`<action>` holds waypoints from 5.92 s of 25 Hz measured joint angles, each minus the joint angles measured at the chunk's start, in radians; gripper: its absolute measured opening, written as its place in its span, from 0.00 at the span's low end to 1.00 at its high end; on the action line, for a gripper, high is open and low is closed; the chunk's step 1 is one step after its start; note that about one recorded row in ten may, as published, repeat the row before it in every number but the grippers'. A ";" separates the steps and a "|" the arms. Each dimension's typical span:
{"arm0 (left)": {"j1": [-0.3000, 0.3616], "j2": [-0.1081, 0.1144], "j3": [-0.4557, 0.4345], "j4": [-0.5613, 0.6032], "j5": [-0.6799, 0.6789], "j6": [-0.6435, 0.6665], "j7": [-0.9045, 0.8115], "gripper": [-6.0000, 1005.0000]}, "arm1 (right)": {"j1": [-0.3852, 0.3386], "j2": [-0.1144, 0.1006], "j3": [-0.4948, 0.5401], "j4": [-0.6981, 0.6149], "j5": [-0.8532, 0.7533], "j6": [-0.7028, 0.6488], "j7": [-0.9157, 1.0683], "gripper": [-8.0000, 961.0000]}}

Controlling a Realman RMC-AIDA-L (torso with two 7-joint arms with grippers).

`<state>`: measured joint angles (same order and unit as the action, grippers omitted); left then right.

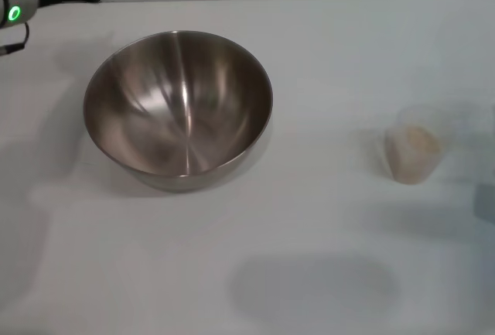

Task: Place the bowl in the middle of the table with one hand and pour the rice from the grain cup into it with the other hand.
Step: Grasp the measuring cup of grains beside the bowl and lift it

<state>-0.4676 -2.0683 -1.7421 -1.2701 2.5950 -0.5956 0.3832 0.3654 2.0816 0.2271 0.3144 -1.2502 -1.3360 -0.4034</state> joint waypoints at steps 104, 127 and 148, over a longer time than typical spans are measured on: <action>0.054 0.002 0.036 0.091 -0.123 0.431 0.065 0.76 | -0.183 -0.001 -0.280 0.298 0.000 -0.154 -0.033 0.67; 0.046 0.002 0.046 0.064 -0.124 0.422 0.065 0.76 | -0.173 0.000 -0.268 0.249 0.008 -0.132 0.009 0.67; 0.059 0.001 0.073 0.037 -0.124 0.422 0.064 0.76 | -0.149 -0.002 -0.293 0.205 -0.010 -0.097 0.037 0.67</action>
<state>-0.4088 -2.0678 -1.6691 -1.2327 2.4713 -0.1735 0.4473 0.2166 2.0800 -0.0658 0.5193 -1.2606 -1.4328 -0.3661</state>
